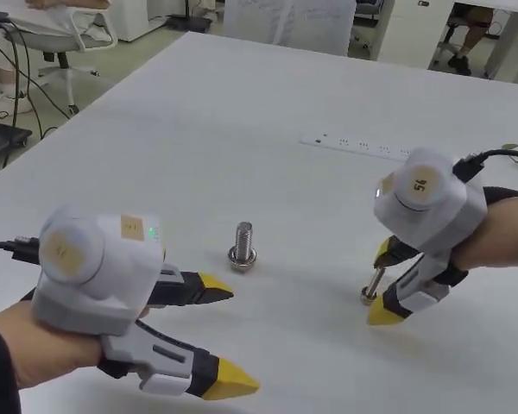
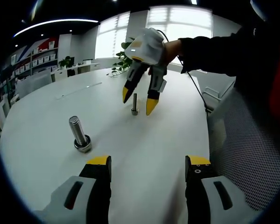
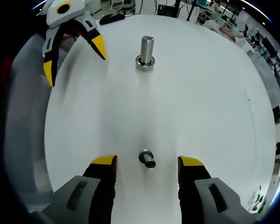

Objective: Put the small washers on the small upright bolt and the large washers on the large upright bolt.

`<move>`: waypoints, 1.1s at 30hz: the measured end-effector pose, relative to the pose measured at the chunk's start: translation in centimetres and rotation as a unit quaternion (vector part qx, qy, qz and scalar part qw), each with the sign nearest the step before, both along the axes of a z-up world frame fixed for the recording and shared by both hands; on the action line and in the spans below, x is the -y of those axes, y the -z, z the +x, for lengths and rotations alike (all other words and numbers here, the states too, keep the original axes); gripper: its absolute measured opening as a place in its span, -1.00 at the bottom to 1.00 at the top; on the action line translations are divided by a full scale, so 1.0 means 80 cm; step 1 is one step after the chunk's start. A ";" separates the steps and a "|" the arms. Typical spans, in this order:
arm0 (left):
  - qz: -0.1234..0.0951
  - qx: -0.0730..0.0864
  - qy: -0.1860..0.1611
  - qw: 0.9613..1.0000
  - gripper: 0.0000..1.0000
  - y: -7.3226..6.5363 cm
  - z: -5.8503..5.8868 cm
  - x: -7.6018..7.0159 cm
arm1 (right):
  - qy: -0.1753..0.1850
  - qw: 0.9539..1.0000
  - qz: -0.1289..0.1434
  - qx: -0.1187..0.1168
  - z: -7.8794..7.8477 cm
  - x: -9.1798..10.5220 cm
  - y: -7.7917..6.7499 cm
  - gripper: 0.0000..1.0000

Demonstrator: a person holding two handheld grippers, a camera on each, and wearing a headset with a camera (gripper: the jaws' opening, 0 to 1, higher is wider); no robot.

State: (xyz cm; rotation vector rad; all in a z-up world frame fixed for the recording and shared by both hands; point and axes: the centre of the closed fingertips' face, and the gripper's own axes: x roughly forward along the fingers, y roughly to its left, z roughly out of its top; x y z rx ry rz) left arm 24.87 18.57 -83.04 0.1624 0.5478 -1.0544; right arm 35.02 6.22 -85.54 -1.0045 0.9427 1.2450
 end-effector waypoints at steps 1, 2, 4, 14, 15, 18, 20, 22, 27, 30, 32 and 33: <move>0.000 -0.001 0.000 1.000 0.27 0.000 0.000 0.000 | 0.004 1.000 0.006 0.000 0.001 0.000 -0.001 0.18; 0.000 -0.001 0.001 1.000 0.27 0.000 0.000 0.000 | 0.005 1.000 0.008 0.000 0.001 0.000 -0.002 0.22; 0.001 -0.001 0.002 1.000 0.27 0.001 -0.001 0.000 | 0.004 1.000 0.013 0.005 0.001 0.001 -0.004 0.28; 0.001 -0.002 0.003 1.000 0.28 0.000 -0.002 0.003 | 0.024 0.999 0.042 0.007 0.000 0.004 -0.005 0.45; 0.001 -0.002 0.004 1.000 0.28 0.000 -0.002 0.003 | 0.025 0.999 0.043 0.007 -0.001 0.005 -0.005 0.47; 0.002 -0.002 0.005 1.000 0.28 0.000 -0.003 0.004 | 0.032 0.998 0.055 0.009 -0.003 0.005 -0.007 0.51; 0.002 -0.002 0.005 1.000 0.28 0.000 -0.003 0.004 | 0.039 0.997 0.064 0.008 -0.005 0.004 -0.009 0.52; 0.002 -0.003 0.006 1.000 0.28 0.000 -0.003 0.004 | 0.043 0.997 0.068 0.009 -0.006 0.005 -0.010 0.53; 0.000 -0.002 0.006 1.000 0.28 -0.001 -0.004 0.004 | 0.056 0.995 0.079 0.013 -0.012 0.011 -0.011 0.54; 0.001 -0.002 0.007 1.000 0.29 -0.001 -0.004 0.004 | 0.064 0.994 0.089 0.018 -0.014 0.013 -0.015 0.55; 0.001 -0.002 0.007 1.000 0.29 -0.001 -0.004 0.004 | 0.070 0.993 0.096 0.019 -0.016 0.013 -0.018 0.55; 0.001 -0.002 0.007 1.000 0.29 -0.001 -0.004 0.004 | 0.074 0.992 0.103 0.020 -0.017 0.012 -0.020 0.55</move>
